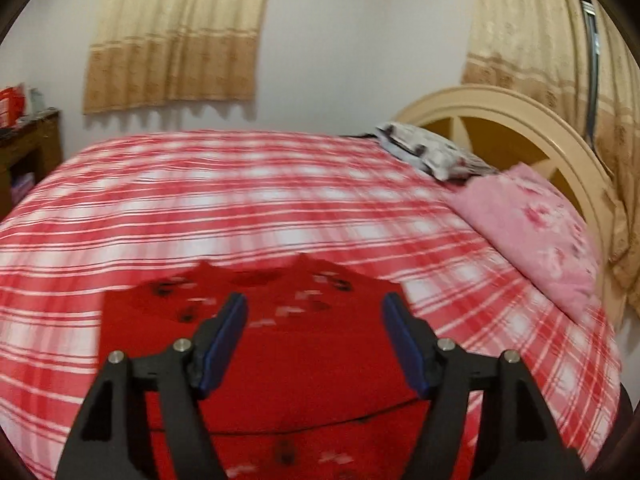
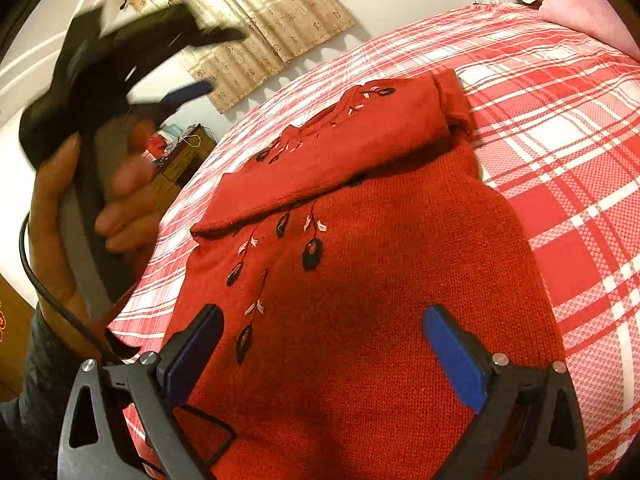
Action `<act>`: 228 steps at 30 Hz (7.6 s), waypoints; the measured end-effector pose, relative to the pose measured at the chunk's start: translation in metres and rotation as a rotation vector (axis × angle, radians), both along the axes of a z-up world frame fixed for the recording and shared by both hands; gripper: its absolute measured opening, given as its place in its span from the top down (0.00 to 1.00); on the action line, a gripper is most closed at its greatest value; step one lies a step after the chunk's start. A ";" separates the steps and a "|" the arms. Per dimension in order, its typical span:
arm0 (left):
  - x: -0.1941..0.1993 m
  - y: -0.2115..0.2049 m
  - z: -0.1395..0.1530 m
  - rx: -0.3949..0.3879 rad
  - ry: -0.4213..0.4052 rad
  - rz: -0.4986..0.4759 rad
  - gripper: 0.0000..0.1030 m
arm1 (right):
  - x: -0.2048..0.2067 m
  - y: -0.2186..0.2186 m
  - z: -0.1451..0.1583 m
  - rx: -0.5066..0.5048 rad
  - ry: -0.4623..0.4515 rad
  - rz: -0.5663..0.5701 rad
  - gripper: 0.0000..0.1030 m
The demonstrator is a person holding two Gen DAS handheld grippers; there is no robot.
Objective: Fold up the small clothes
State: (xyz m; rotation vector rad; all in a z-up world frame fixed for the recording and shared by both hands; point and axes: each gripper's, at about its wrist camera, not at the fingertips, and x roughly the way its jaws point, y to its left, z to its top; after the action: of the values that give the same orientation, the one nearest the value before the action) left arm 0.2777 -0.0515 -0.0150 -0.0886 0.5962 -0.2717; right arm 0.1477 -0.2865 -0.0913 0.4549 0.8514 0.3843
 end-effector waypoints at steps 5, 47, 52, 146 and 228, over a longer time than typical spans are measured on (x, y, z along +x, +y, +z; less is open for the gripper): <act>-0.007 0.060 -0.018 0.163 -0.021 0.169 0.20 | -0.001 -0.004 0.015 0.023 -0.012 0.007 0.02; -0.111 0.141 -0.089 0.158 0.217 0.232 0.11 | 0.061 -0.032 0.043 -0.133 0.040 -0.100 0.32; -0.128 0.137 -0.098 0.163 0.239 0.214 0.11 | 0.041 -0.027 0.044 -0.142 0.044 -0.097 0.32; -0.242 0.120 -0.144 -0.130 0.376 0.040 0.73 | -0.143 -0.057 0.011 -0.266 0.088 -0.107 0.31; 0.095 0.138 -0.078 -0.119 0.137 0.132 0.87 | 0.263 -0.031 0.045 -0.433 -0.042 -0.137 0.86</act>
State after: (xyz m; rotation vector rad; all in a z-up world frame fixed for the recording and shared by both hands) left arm 0.3722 0.0866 -0.0928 -0.2625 0.7070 -0.1736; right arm 0.4103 -0.3178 -0.0461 0.1011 0.8296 0.0767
